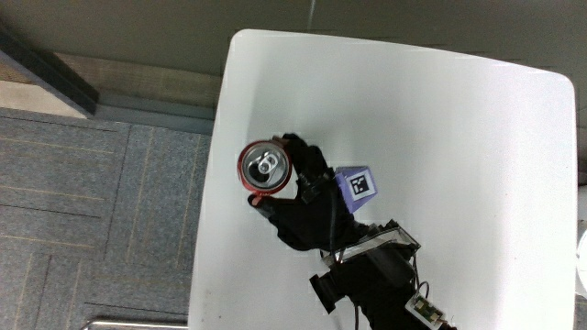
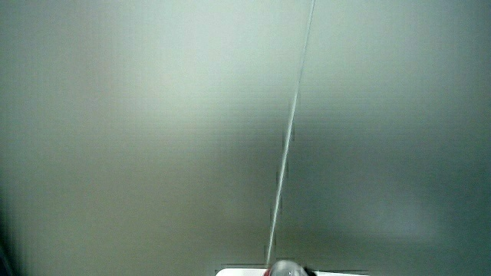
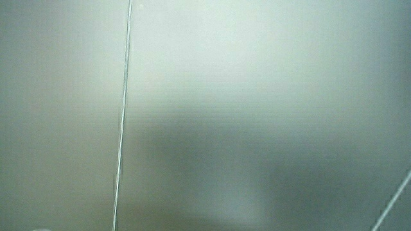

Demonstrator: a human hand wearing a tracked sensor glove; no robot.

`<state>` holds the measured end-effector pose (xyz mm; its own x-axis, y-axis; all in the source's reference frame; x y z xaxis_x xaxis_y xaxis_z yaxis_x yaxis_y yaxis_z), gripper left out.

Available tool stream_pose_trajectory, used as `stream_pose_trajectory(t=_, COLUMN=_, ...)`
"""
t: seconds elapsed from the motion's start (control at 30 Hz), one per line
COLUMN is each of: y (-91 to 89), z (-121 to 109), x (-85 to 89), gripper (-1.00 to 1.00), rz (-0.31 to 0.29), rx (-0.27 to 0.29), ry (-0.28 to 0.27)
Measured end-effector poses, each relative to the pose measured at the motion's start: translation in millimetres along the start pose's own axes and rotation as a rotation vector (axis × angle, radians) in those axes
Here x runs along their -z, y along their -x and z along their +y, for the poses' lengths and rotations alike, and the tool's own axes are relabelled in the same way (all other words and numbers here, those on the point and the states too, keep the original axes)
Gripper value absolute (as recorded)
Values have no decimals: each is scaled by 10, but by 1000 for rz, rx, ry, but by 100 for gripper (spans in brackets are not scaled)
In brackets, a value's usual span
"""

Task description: Place coca cola

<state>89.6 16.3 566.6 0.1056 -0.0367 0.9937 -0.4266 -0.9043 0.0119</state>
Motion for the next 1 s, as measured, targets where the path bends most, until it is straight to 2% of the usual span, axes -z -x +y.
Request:
stream_pose_trajectory(t=0.03, y=-66, z=-14, x=-2, gripper=0, rz=-51, rx=21, ry=4)
stream_pose_trajectory(t=0.07, y=-61, z=-17, x=11, gripper=0, rz=-24, rx=5, ry=0)
stream_pose_trajectory(t=0.1, y=-96, z=-30, x=14, gripper=0, rz=-39, rx=32, ry=3)
stream_pose_trajectory(t=0.13, y=-105, z=-38, x=19, gripper=0, rz=-24, rx=51, ry=3)
stream_pose_trajectory(t=0.17, y=-143, z=-48, x=15, gripper=0, rz=-58, rx=72, ry=7)
stream_pose_trajectory(t=0.2, y=-162, z=-56, x=21, gripper=0, rz=-42, rx=87, ry=7)
stream_pose_trajectory(t=0.23, y=-192, z=-59, x=20, gripper=0, rz=-68, rx=68, ry=3)
stream_pose_trajectory(t=0.27, y=-200, z=-65, x=27, gripper=0, rz=-43, rx=72, ry=5)
stream_pose_trajectory(t=0.3, y=-219, z=-84, x=26, gripper=0, rz=-51, rx=104, ry=8)
stream_pose_trajectory(t=0.33, y=-260, z=-98, x=23, gripper=0, rz=-68, rx=103, ry=7)
stream_pose_trajectory(t=0.37, y=-269, z=-111, x=20, gripper=0, rz=-69, rx=122, ry=7)
stream_pose_trajectory(t=0.4, y=-291, z=-134, x=15, gripper=0, rz=-74, rx=195, ry=11)
stream_pose_trajectory(t=0.43, y=-293, z=-130, x=14, gripper=0, rz=-43, rx=122, ry=6)
stream_pose_trajectory(t=0.47, y=-259, z=-142, x=14, gripper=0, rz=0, rx=152, ry=-1)
stream_pose_trajectory(t=0.5, y=-315, z=-145, x=3, gripper=0, rz=-30, rx=117, ry=-3)
stream_pose_trajectory(t=0.53, y=-303, z=-149, x=2, gripper=0, rz=-20, rx=137, ry=-8)
stream_pose_trajectory(t=0.57, y=-310, z=-145, x=1, gripper=0, rz=-30, rx=122, ry=-7)
stream_pose_trajectory(t=0.63, y=-342, z=-160, x=-12, gripper=0, rz=-51, rx=179, ry=0)
stream_pose_trajectory(t=0.67, y=-335, z=-153, x=-6, gripper=0, rz=-7, rx=122, ry=-10)
stream_pose_trajectory(t=0.77, y=-342, z=-166, x=-4, gripper=0, rz=-6, rx=154, ry=-11)
stream_pose_trajectory(t=0.8, y=-375, z=-170, x=-15, gripper=0, rz=-47, rx=156, ry=-8)
stream_pose_trajectory(t=0.83, y=-325, z=-176, x=-9, gripper=0, rz=0, rx=188, ry=-6)
stream_pose_trajectory(t=0.87, y=-351, z=-174, x=-14, gripper=0, rz=-11, rx=155, ry=-7)
stream_pose_trajectory(t=0.93, y=-379, z=-176, x=-20, gripper=0, rz=-62, rx=183, ry=-2)
stream_pose_trajectory(t=0.97, y=-392, z=-180, x=-19, gripper=0, rz=-58, rx=203, ry=-3)
stream_pose_trajectory(t=1.0, y=-379, z=-180, x=-19, gripper=0, rz=-52, rx=193, ry=1)
